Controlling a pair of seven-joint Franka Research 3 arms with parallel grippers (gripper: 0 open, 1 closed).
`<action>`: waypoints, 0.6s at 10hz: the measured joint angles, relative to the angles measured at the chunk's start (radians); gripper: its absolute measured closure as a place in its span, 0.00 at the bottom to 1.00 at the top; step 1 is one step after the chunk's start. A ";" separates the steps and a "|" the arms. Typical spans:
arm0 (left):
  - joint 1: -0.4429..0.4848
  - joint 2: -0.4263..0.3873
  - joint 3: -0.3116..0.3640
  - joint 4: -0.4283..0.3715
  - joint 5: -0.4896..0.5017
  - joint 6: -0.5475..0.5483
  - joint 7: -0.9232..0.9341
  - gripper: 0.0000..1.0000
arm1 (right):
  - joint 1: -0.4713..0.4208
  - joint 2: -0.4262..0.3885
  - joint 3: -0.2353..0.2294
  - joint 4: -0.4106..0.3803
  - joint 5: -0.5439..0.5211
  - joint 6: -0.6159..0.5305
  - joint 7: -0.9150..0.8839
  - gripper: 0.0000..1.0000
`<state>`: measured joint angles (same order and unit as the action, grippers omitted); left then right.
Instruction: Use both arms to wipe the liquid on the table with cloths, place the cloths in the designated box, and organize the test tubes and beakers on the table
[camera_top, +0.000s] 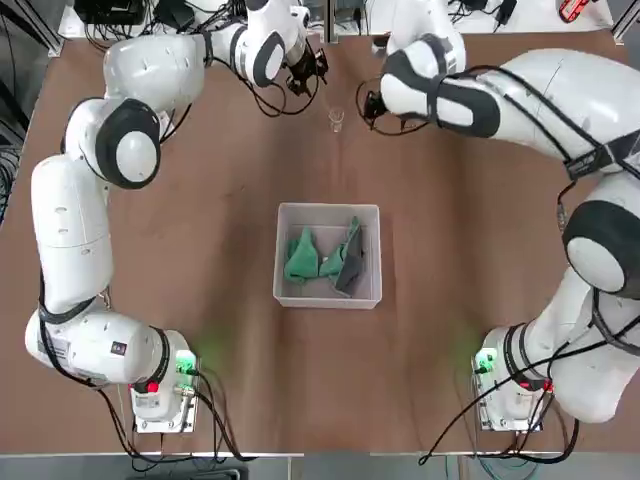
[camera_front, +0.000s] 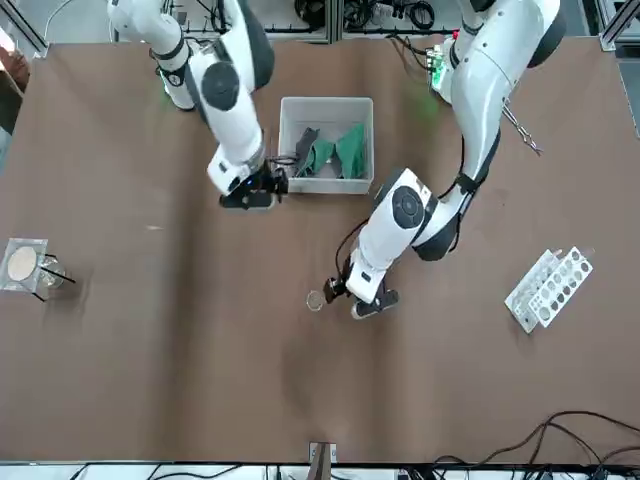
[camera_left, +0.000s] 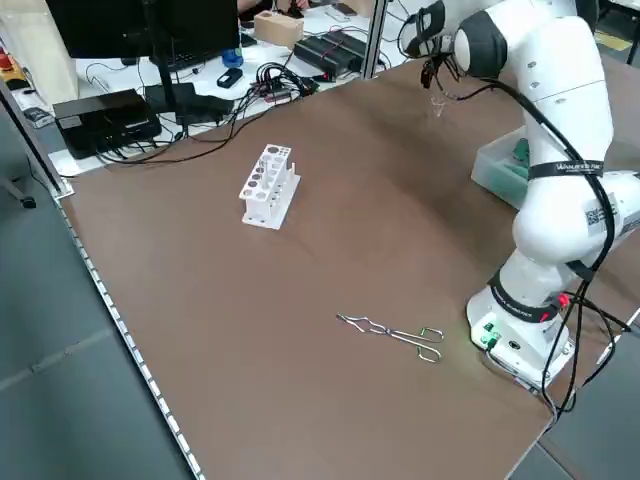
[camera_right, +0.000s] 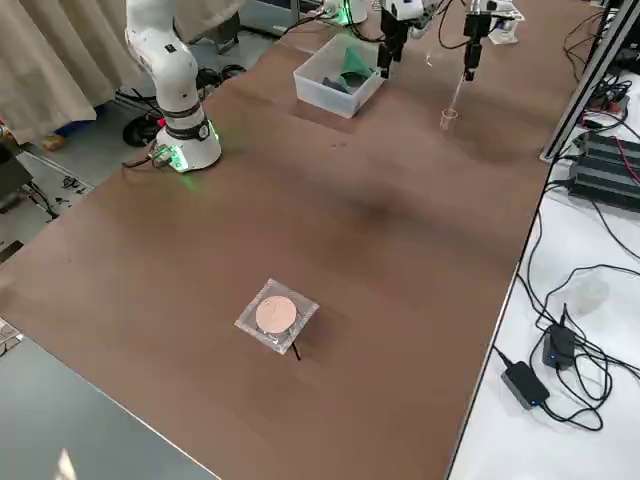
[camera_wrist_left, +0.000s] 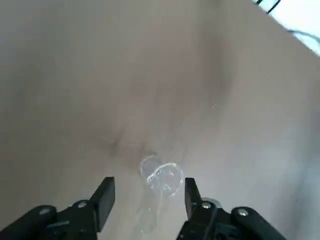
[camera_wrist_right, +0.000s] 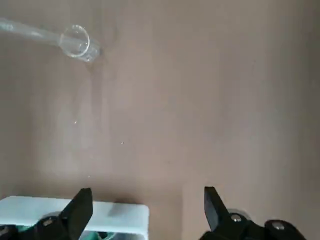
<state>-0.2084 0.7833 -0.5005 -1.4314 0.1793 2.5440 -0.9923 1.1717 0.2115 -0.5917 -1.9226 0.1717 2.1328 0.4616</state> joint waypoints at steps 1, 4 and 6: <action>0.000 0.000 0.002 0.005 0.000 0.012 0.000 0.35 | -0.019 0.000 0.000 0.000 0.000 0.000 -0.036 0.01; -0.017 0.009 0.003 0.005 0.000 0.013 0.000 0.35 | -0.066 0.003 0.001 -0.006 0.000 -0.006 -0.139 0.01; -0.028 0.012 0.005 0.005 0.000 0.014 0.000 0.35 | -0.145 0.004 0.001 -0.006 0.017 -0.002 -0.299 0.01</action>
<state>-0.2360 0.7951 -0.4954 -1.4266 0.1794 2.5576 -0.9923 1.0270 0.2153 -0.5911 -1.9288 0.1884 2.1305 0.1627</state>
